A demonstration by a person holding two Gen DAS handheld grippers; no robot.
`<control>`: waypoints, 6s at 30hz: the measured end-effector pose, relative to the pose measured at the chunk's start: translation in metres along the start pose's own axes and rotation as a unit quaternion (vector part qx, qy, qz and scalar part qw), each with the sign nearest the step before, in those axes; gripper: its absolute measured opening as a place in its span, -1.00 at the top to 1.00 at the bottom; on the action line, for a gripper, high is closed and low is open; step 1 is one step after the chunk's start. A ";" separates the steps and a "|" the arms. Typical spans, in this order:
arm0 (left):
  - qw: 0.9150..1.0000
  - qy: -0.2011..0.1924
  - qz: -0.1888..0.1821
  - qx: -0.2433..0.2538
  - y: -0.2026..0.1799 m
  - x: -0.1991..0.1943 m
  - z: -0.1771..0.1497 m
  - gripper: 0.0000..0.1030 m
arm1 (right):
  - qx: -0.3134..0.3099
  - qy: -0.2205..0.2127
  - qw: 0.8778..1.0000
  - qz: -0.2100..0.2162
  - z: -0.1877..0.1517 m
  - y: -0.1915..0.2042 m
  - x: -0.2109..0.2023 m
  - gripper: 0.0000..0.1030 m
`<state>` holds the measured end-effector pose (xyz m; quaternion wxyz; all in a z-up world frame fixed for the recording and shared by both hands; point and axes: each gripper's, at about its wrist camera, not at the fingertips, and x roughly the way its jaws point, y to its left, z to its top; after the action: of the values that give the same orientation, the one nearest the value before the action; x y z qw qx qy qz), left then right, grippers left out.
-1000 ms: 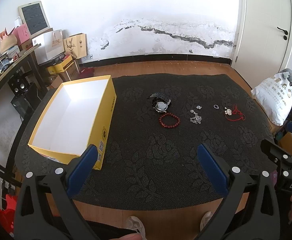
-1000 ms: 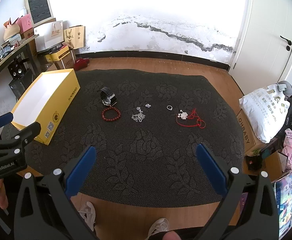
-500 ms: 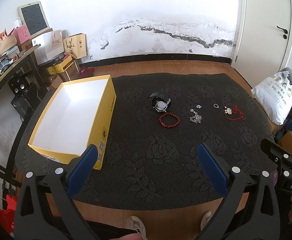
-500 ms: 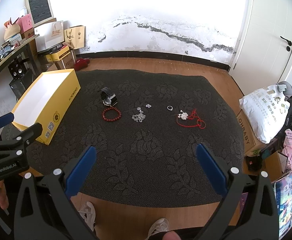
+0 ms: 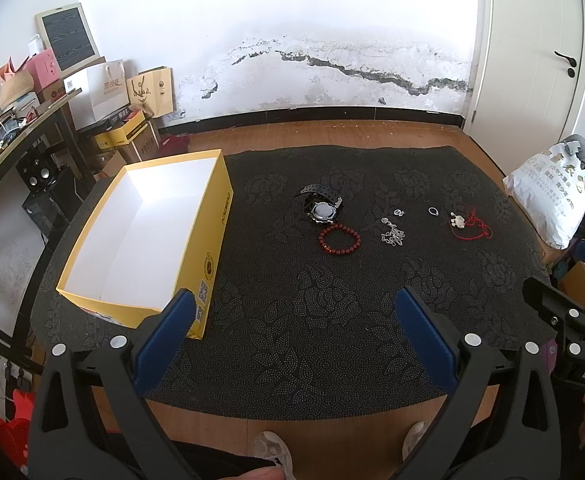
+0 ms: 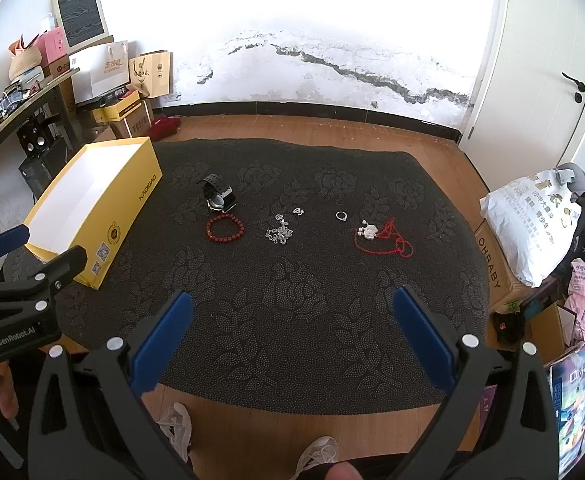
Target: Organize jewelry
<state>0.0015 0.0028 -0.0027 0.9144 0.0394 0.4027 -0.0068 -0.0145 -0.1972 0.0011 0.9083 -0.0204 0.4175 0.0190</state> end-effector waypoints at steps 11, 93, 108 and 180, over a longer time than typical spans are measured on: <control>1.000 0.000 0.001 0.000 0.000 0.000 0.000 -0.89 | -0.002 -0.002 1.000 0.000 -0.002 0.003 0.000 -0.88; 0.997 0.073 -0.026 0.000 -0.016 0.103 0.011 -0.89 | 0.017 0.029 0.999 -0.002 0.019 -0.023 0.072 -0.88; 0.995 0.101 -0.020 0.002 -0.050 0.241 0.073 -0.89 | 0.044 0.070 0.997 0.000 0.054 -0.062 0.198 -0.88; 0.994 0.096 -0.045 -0.003 -0.020 0.290 0.088 -0.28 | 0.062 0.099 0.993 -0.028 0.045 -0.132 0.307 0.29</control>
<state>0.2616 -0.0182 -0.1585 0.8704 0.0190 0.4901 -0.0432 0.2263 -0.3215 -0.1997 0.8623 0.0226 0.5047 -0.0350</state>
